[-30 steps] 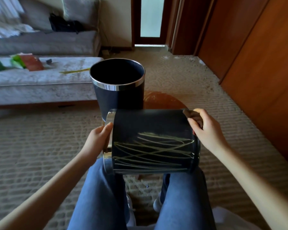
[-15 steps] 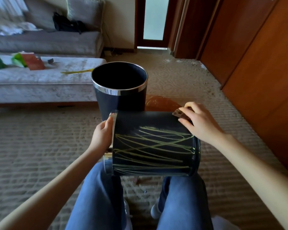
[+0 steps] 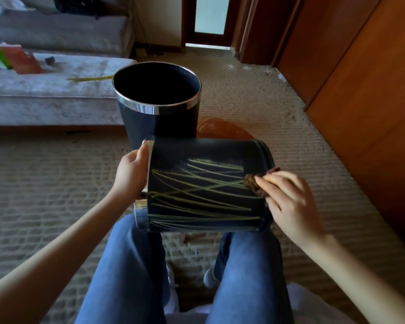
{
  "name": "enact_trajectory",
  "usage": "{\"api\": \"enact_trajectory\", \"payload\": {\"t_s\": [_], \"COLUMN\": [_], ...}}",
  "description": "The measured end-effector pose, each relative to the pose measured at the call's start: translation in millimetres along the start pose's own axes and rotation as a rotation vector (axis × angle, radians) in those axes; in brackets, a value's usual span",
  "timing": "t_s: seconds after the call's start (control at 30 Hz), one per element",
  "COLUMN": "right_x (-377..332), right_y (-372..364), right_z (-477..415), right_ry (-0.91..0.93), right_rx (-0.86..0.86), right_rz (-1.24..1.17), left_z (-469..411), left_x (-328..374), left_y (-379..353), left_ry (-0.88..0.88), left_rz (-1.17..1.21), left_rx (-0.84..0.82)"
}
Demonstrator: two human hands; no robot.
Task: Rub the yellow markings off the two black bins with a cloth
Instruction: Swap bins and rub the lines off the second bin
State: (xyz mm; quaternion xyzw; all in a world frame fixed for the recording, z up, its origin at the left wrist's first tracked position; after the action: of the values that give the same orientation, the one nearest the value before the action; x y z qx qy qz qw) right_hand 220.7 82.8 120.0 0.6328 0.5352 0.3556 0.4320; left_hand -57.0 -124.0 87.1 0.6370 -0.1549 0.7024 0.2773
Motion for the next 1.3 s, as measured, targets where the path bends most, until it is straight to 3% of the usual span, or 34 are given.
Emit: {"api": "enact_trajectory", "payload": {"t_s": [0.1, 0.27, 0.47, 0.6, 0.7, 0.83, 1.0, 1.13, 1.23, 1.3], "right_x": [15, 36, -11, -17, 4, 26, -27, -58, -43, -25], "right_y": [2, -6, -1, -4, -9, -20, -5, -6, -10, -15], "right_z": [-48, -124, -40, -30, -81, -148, -88, -47, -74, -110], "right_ry": [-0.084, -0.239, -0.009, 0.124, 0.016, -0.197, -0.009, 0.131, 0.118, 0.016], "right_rx": [-0.018, -0.290, -0.044, 0.019, -0.023, -0.291, -0.066, 0.006, -0.017, -0.077], "right_rz": [0.012, -0.060, -0.124, -0.051, -0.037, -0.104, -0.153, -0.171, -0.117, -0.111], "left_z": [3, 6, -1, 1, 6, 7, -1, 4, 8, 10], "left_x": [-3, -5, -2, 1, 1, -3, 0, -5, -8, -9], "left_y": [1, 0, -1, -2, -3, -1, -1, -3, -3, -3], "left_ry": [-0.008, -0.006, -0.020, -0.067, -0.084, -0.040, -0.012, -0.039, -0.062, -0.062], "left_rz": [-0.002, 0.015, 0.014, -0.108, -0.147, -0.054, 0.009, -0.014, -0.021, -0.026], "left_rx": [-0.001, -0.001, 0.017, 0.038, 0.037, 0.030, 0.023, 0.026, 0.029, 0.044]}}
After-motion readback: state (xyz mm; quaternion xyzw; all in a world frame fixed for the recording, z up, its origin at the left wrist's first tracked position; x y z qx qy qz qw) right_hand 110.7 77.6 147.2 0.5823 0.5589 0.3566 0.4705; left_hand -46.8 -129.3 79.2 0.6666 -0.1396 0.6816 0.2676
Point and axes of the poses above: each hand's wrist, its own z-axis away from the middle knuckle, its own y-axis out of the back of the hand, x = y × z, the point moved 2 cm from there along -z, towards the middle knuckle, and after that the axes turned 14 degrees about -x, right-handed, at the moved point
